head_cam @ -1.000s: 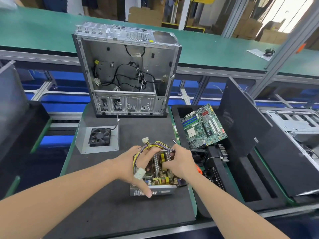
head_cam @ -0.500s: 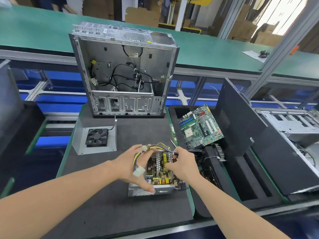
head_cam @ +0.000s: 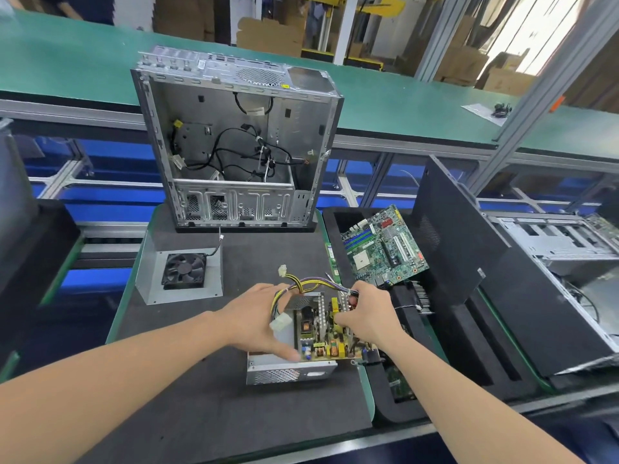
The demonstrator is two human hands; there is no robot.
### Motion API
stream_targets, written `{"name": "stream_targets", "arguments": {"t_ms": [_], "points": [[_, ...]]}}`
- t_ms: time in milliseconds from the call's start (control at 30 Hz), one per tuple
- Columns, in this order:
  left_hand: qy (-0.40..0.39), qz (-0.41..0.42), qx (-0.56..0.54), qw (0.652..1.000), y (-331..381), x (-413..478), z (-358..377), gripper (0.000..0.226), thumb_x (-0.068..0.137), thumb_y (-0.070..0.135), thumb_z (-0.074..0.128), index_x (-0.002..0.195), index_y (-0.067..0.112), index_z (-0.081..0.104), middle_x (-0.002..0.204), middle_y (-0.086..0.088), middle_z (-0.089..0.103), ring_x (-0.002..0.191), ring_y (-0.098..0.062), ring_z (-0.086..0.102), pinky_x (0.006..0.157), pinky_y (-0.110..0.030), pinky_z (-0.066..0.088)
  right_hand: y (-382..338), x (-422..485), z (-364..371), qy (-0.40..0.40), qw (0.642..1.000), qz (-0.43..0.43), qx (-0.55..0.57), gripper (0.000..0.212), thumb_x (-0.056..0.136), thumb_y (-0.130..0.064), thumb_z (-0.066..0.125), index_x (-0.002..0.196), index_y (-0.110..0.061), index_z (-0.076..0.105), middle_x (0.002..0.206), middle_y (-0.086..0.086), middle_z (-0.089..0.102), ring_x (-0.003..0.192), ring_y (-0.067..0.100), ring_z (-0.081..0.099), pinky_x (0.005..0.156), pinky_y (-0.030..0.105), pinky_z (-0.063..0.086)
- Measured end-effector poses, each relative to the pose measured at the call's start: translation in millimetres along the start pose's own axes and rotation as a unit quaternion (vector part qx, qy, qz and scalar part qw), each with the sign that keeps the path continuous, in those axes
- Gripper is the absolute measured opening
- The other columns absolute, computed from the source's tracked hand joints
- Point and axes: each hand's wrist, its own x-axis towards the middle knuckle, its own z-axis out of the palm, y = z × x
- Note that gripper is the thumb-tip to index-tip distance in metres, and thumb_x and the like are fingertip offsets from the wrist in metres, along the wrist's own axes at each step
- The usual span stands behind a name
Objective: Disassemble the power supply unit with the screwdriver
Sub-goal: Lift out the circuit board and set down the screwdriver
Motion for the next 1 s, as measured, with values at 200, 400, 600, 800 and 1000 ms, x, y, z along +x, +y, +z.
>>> {"name": "stream_targets", "arguments": {"t_ms": [200,400,600,800,1000], "points": [[-0.015,0.047,0.081,0.996,-3,4,5,0.116,0.068,0.090,0.064,0.157,0.023,0.029,0.153,0.005,0.040,0.141,-0.017,0.037,0.122,-0.029,0.019,6,-1,-5,0.010,1.000,0.026,0.001,0.036,0.067,-0.019,0.078,0.073,-0.017,0.043,0.070,-0.003,0.048,0.054,0.015,0.037,0.043,0.022,0.032],[0.009,0.031,0.065,0.997,-2,4,2,0.084,0.084,0.087,0.047,0.139,0.024,0.045,0.135,0.006,0.053,0.120,-0.019,0.054,0.110,-0.037,0.038,9,2,-27,0.030,0.998,0.054,0.001,0.033,0.068,-0.022,0.079,0.077,-0.013,0.049,0.077,0.000,0.053,0.058,0.016,0.041,0.047,0.025,0.036],[0.057,0.008,-0.089,0.994,5,11,-18,0.042,0.103,0.060,0.046,0.095,0.019,0.053,0.091,0.002,0.060,0.085,-0.019,0.058,0.081,-0.045,0.050,-2,7,-64,0.054,0.997,0.054,-0.003,0.038,0.066,-0.019,0.080,0.071,-0.017,0.042,0.070,-0.001,0.052,0.053,0.016,0.038,0.042,0.023,0.036],[0.108,0.007,-0.250,0.962,13,21,-40,0.027,0.108,0.043,0.050,0.126,0.033,0.067,0.115,0.015,0.074,0.111,-0.003,0.066,0.094,-0.020,0.050,-33,16,-91,0.081,0.996,0.036,0.030,0.037,0.062,-0.019,0.080,0.070,-0.018,0.043,0.066,-0.002,0.054,0.053,0.016,0.041,0.045,0.024,0.039],[0.198,-0.031,-0.321,0.925,9,28,-67,0.024,0.104,0.035,0.059,0.123,0.048,0.067,0.117,-0.013,0.073,0.097,-0.031,0.065,0.092,-0.040,0.052,-78,48,-78,0.076,0.994,-0.021,0.078,0.038,0.069,-0.017,0.082,0.071,-0.024,0.044,0.068,-0.003,0.053,0.050,0.011,0.046,0.035,0.015,0.035]]}}
